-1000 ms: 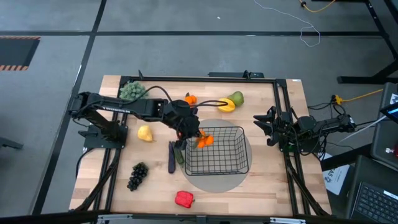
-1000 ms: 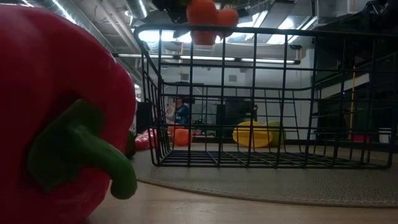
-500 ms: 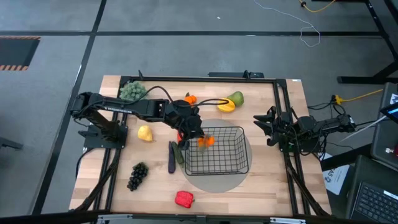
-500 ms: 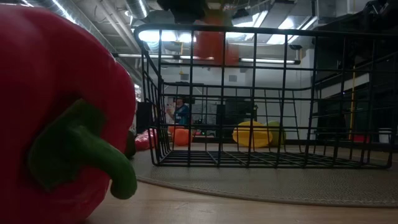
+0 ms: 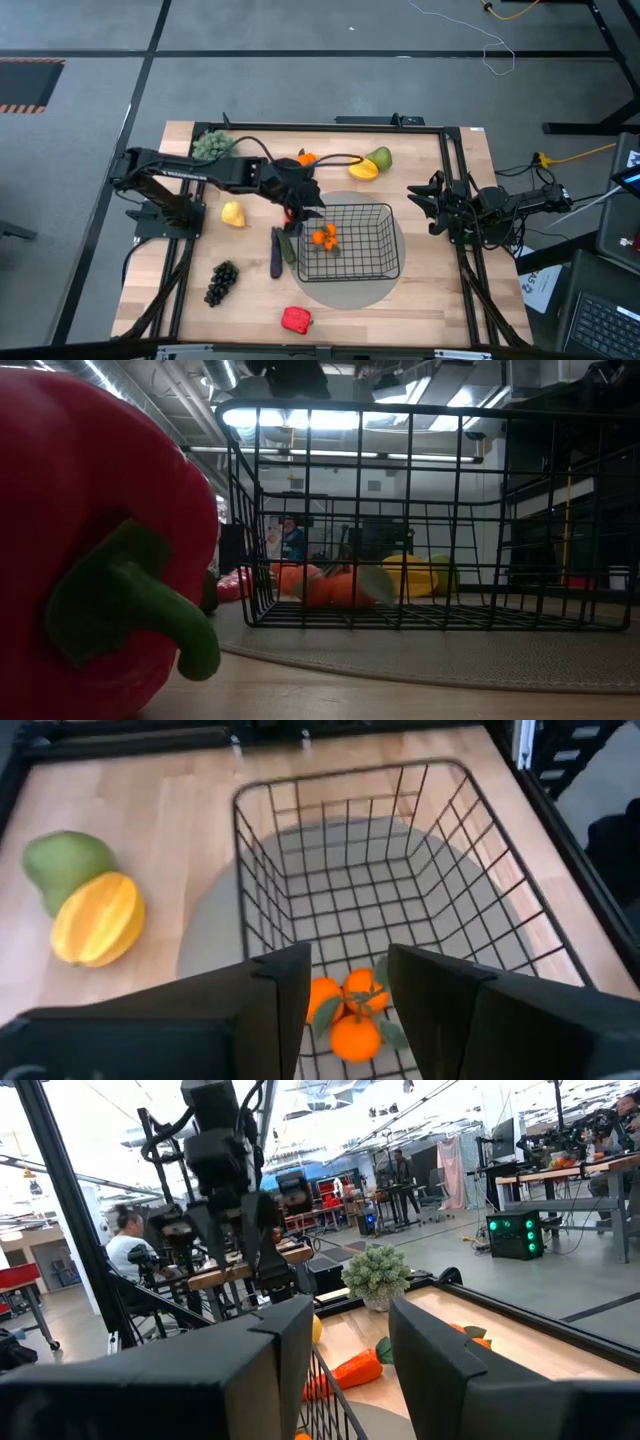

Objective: Build produce basket
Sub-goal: Put the orange carrot into the black wire basket

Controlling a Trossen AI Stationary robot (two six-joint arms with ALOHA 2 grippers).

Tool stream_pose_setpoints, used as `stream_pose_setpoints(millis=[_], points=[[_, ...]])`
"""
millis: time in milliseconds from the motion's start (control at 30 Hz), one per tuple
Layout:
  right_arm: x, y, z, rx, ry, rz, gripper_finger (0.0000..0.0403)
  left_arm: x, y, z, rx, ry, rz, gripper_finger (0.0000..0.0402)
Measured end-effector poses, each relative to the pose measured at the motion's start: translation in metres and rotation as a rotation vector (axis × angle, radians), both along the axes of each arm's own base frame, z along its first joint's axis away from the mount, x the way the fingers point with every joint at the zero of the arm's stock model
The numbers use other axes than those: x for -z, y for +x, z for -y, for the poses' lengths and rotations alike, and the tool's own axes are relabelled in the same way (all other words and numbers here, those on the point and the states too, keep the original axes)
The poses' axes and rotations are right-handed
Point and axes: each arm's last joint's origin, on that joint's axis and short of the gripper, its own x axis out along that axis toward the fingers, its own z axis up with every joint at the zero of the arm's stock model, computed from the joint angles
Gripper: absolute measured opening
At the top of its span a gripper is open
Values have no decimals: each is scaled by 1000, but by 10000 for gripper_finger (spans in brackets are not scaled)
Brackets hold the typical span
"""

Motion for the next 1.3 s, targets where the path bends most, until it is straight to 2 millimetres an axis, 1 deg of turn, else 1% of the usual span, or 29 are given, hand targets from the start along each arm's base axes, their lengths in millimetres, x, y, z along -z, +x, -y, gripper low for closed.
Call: stream_pose_setpoints(millis=[100,267,367,467,533,633,733,800,867,967,1100,1300], points=[[0,0,0,0,-1,-1,131,-10,-14,-5,-37,16,-3,123],[0,0,0,1,-4,2,131,-23,-36,-16,-171,76,-20,123],[0,0,0,4,-19,-1,131,-24,-48,-27,-367,121,-71,123],[0,0,0,5,-20,0,131,-17,-58,-46,-580,142,-163,123],[-1,0,0,5,-19,6,131,-12,-58,-60,-637,129,-193,123],[-1,0,0,5,-19,5,131,-2,-52,-81,-618,107,-204,123],[-1,0,0,5,-19,5,131,8,-45,-107,-555,8,-195,123],[-1,0,0,5,-19,5,131,19,-43,-127,-535,-55,-225,123],[-1,0,0,5,-19,5,131,32,-41,-144,-551,-98,-264,123],[-1,0,0,5,-19,5,131,54,-37,-164,-560,-164,-335,124],[-1,0,0,5,-20,4,131,79,-35,-174,-497,-234,-443,126],[-1,0,0,7,-27,2,131,103,-41,-186,-487,-324,-566,126]])
